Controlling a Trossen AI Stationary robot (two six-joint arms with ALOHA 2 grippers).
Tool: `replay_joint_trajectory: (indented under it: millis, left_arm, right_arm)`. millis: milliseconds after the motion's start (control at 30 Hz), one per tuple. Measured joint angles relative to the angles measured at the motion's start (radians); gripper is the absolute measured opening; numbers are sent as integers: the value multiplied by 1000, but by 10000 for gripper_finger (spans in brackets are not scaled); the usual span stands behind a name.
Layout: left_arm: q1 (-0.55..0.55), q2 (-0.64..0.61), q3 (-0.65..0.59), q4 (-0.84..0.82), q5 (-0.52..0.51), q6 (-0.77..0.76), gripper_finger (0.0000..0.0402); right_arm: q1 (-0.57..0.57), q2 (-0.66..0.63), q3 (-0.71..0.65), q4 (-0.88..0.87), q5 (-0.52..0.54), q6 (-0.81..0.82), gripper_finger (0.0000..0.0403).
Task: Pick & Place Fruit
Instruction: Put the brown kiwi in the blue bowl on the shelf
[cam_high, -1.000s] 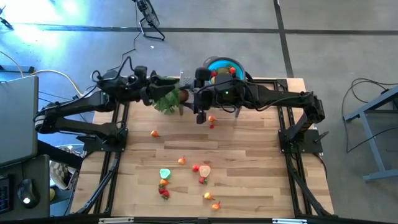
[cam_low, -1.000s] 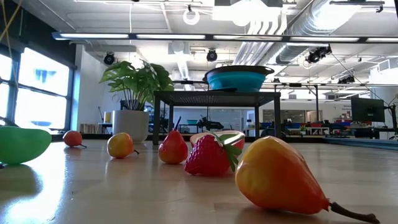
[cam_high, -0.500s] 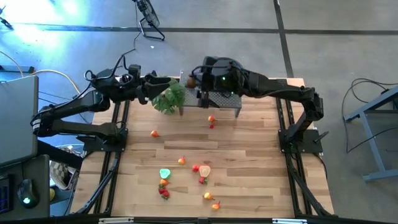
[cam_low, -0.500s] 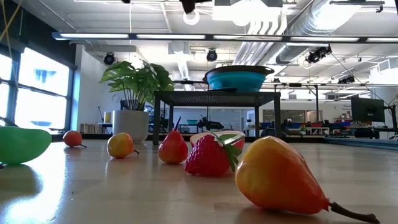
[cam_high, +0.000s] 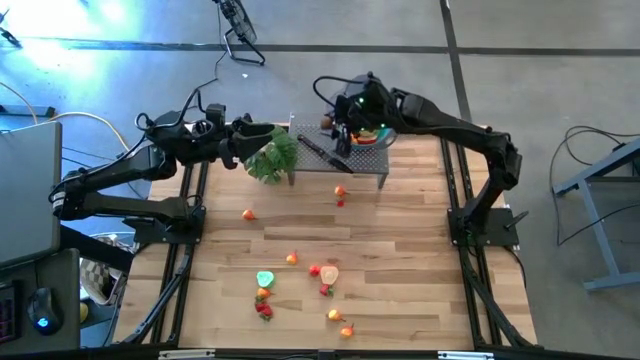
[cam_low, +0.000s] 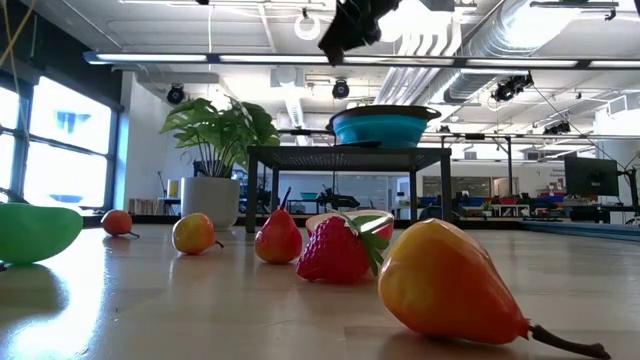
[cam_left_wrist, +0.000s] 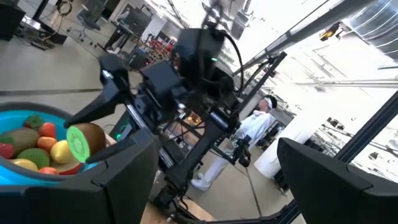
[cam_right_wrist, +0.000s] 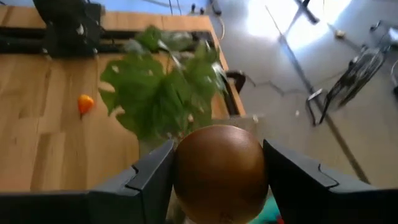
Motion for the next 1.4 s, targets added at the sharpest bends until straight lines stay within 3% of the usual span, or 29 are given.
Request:
replay_joint_trajectory:
  millis: [500,700,933,1400]
  left_arm:
    - [0,0,-1,0,-2,0,319]
    - [0,0,-1,0,-2,0,319]
    - [0,0,-1,0,-2,-3,319]
    - [0,0,-1,0,1,-3,319]
  right_arm:
    - [-153,6,0,-127,-91,2,220]
    - [-185,67,0,-125,-121,20,218]
    - [-204,135,0,-129,-111,17,219]
    - [-259,148,0,-157,-111,18,220]
